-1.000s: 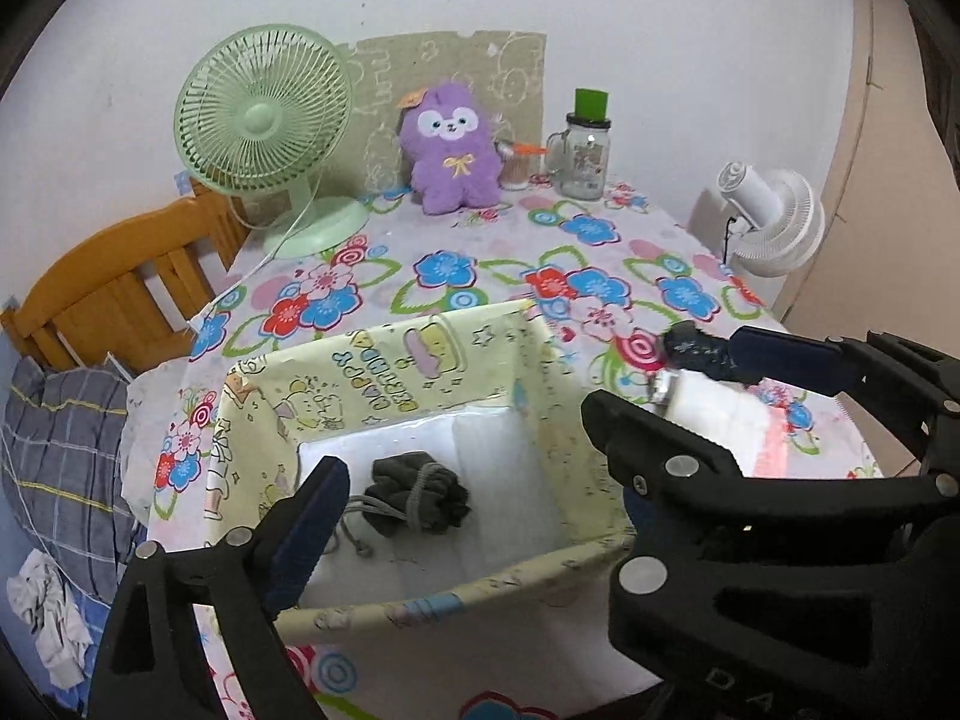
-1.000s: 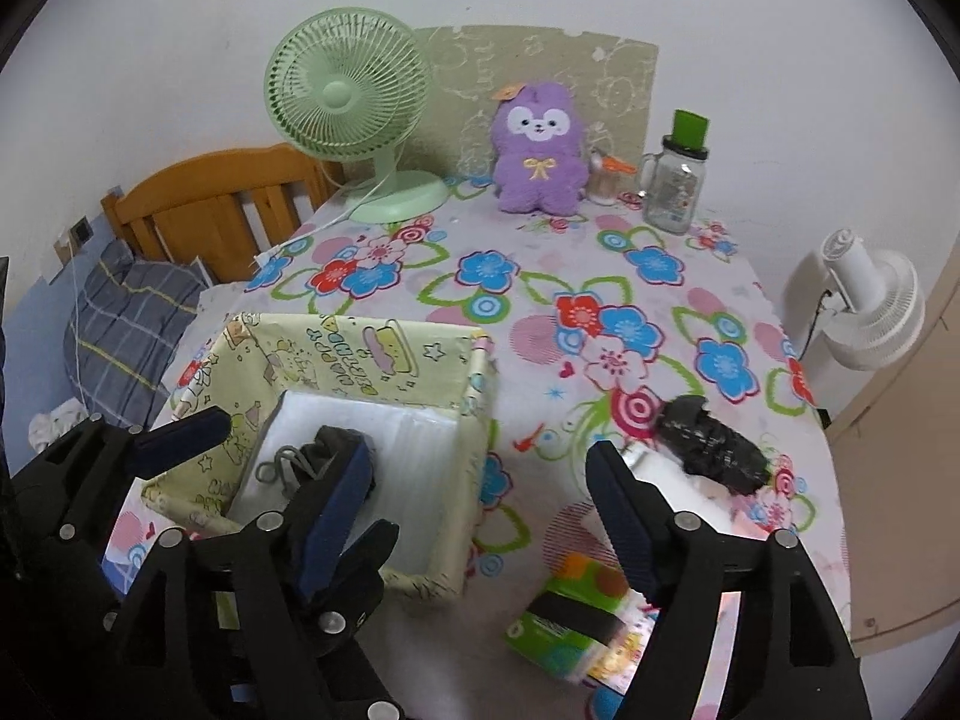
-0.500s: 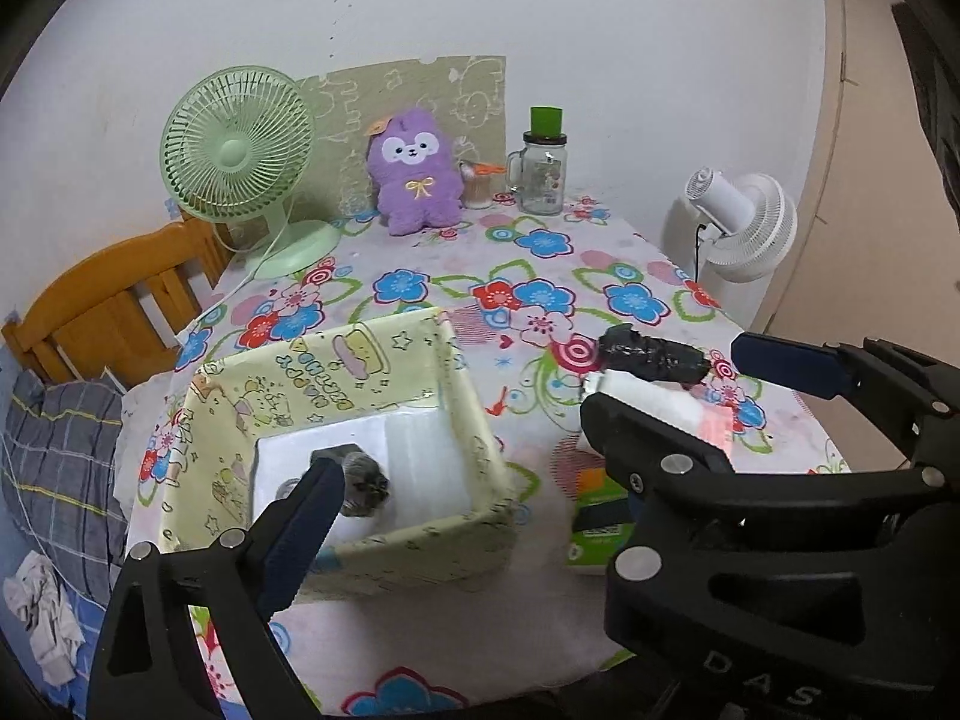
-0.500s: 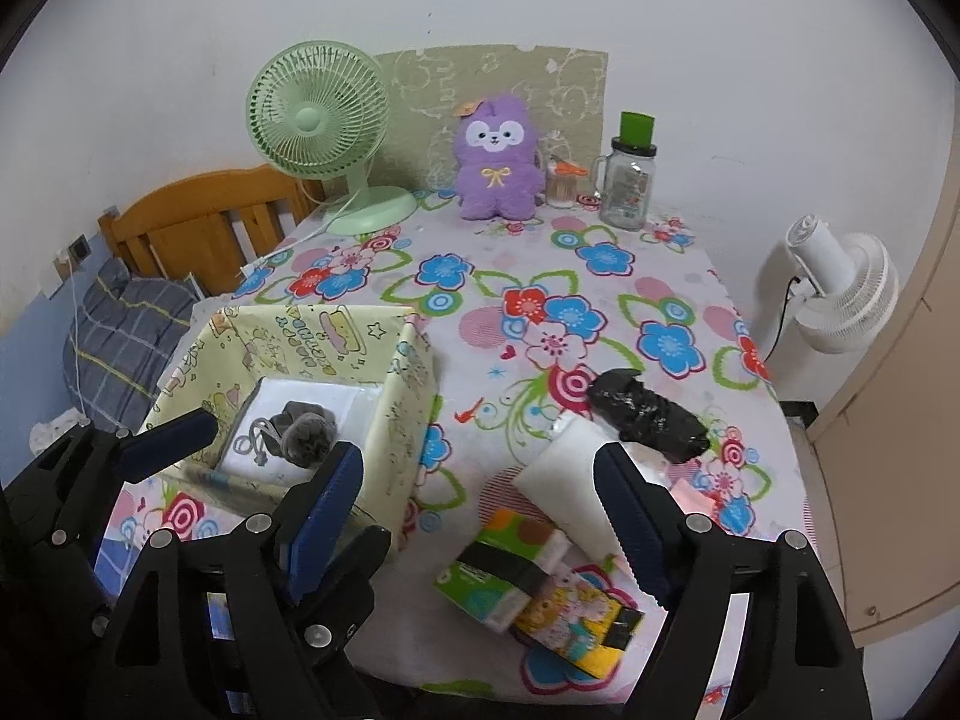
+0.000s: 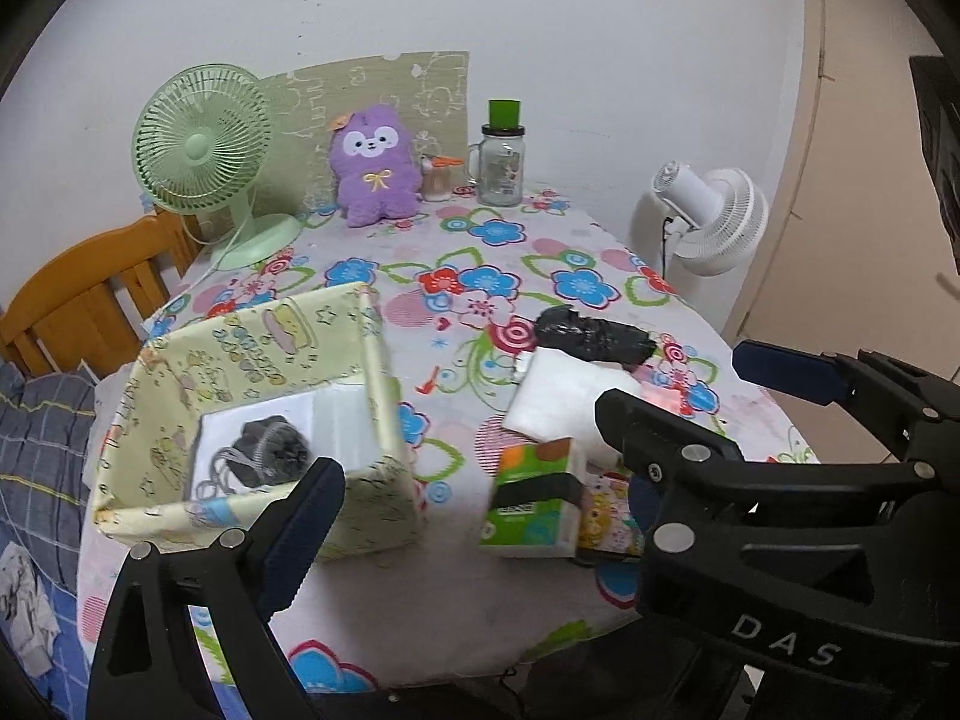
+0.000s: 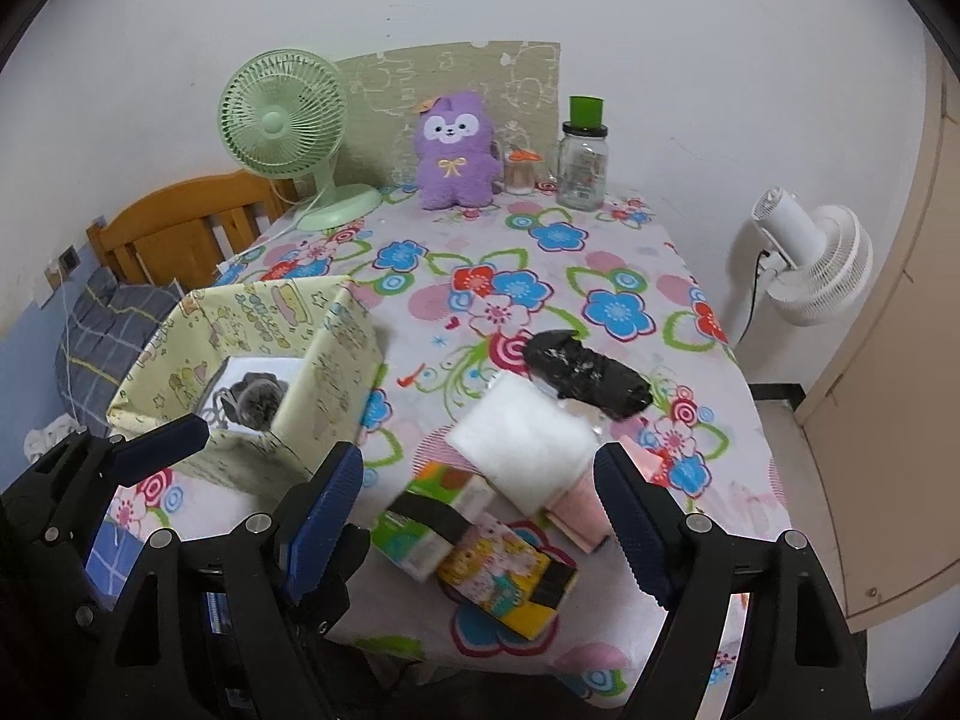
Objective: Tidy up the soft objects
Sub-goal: 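Grasp the green tissue pack with the left tool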
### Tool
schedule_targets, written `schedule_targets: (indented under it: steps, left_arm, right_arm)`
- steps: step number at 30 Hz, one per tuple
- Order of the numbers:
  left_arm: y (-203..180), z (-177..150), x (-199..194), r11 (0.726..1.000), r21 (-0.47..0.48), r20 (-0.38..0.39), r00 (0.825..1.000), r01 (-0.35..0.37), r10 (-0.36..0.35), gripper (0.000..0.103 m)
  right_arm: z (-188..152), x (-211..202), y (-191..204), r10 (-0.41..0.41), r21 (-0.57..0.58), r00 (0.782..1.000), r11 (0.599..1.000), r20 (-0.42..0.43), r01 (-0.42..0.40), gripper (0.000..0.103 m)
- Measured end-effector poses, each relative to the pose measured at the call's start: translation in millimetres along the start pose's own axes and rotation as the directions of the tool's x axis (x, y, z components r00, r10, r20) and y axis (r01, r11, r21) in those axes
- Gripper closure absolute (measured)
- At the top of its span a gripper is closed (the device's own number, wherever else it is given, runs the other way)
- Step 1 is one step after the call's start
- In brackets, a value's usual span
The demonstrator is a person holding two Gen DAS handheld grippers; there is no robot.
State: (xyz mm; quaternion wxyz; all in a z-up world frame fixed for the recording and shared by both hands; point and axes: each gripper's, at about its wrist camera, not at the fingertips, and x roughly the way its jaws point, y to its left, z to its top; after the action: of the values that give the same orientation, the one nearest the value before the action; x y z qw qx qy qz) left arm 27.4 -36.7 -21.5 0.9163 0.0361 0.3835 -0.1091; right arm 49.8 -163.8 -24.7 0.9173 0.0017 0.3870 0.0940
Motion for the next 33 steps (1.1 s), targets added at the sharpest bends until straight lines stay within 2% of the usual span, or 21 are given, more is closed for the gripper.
schedule_targets:
  steps: [9, 15, 28, 33]
  left_arm:
    - [-19, -10, 15, 1.000, -0.010, 0.014, 1.000, 0.008, -0.008, 0.007]
    - [-23, -16, 31, 1.000, -0.024, -0.009, 1.000, -0.008, 0.008, 0.008]
    - [-26, -35, 62, 0.998, -0.026, -0.070, 0.996, -0.059, 0.057, 0.019]
    - [-24, -39, 74, 0.997, -0.013, -0.086, 0.993, -0.077, 0.076, 0.022]
  right_arm:
    - [-16, 7, -24, 0.007, -0.011, 1.000, 1.000, 0.017, -0.006, 0.021]
    - [-24, 18, -34, 0.027, -0.028, 1.000, 0.999, 0.014, -0.027, 0.021]
    - [-47, 45, -40, 0.082, -0.042, 0.996, 0.996, -0.016, -0.083, 0.021]
    - [-50, 57, -40, 0.075, -0.030, 0.996, 0.997, -0.038, -0.076, 0.021]
